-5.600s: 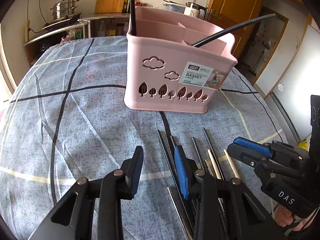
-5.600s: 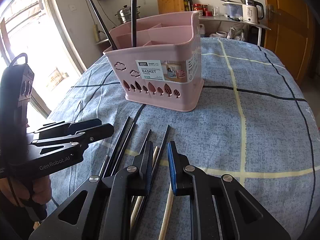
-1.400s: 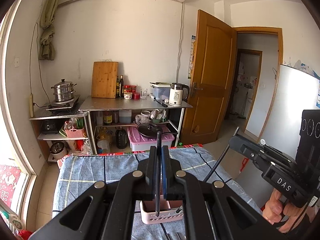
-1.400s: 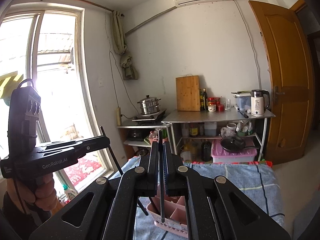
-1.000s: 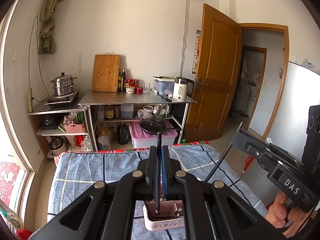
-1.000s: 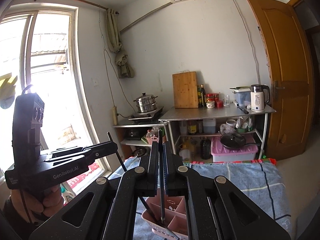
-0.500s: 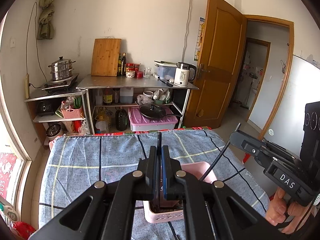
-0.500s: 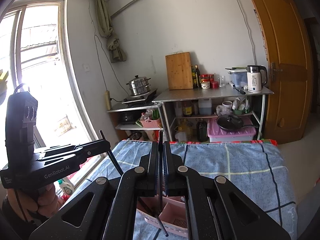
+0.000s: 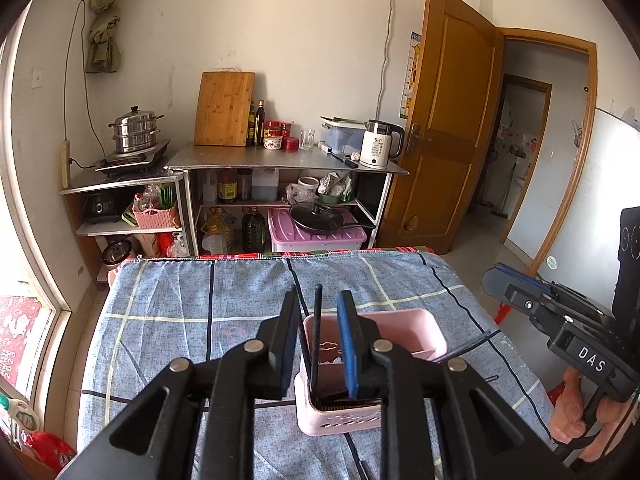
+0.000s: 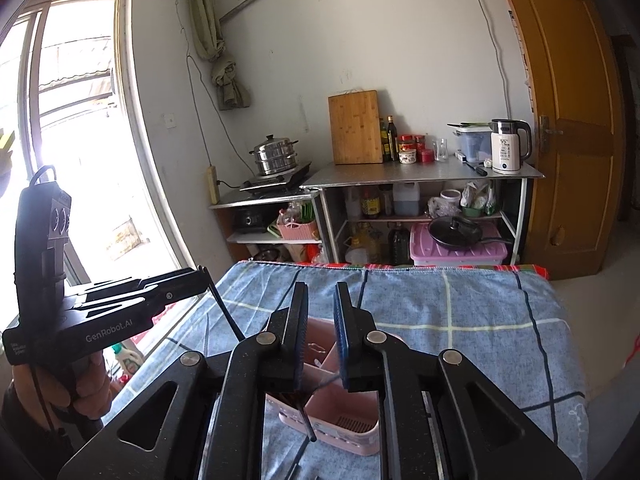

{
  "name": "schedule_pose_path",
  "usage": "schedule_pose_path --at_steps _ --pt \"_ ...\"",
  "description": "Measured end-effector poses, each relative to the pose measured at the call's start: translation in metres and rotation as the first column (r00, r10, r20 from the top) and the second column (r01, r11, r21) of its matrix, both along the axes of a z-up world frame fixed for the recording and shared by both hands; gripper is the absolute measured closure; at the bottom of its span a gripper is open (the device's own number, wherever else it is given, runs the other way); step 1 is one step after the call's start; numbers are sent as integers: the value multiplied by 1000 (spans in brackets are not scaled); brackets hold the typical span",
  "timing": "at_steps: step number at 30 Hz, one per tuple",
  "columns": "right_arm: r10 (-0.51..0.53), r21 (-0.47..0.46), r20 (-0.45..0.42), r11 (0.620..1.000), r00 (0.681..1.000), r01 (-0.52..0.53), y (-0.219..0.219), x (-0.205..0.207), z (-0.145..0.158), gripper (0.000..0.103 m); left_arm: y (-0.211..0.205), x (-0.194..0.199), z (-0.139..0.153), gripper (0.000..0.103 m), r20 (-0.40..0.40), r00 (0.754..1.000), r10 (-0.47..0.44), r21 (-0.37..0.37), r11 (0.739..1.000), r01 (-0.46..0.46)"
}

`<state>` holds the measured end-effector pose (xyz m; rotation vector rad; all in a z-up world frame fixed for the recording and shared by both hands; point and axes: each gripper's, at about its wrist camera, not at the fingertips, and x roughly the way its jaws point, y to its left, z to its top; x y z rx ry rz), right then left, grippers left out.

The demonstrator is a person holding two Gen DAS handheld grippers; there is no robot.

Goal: Organize utensils

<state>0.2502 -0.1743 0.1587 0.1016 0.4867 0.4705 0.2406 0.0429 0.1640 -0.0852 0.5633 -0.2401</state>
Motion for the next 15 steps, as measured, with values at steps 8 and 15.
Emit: schedule_pose_path --at_steps 8,15 --pt "-12 21 54 1000 998 11 -22 -39 10 89 10 -43 14 74 80 996 27 -28 999 -25" --pt "-23 34 70 999 997 20 -41 -81 2 89 4 -92 8 72 123 992 18 -28 999 -15"
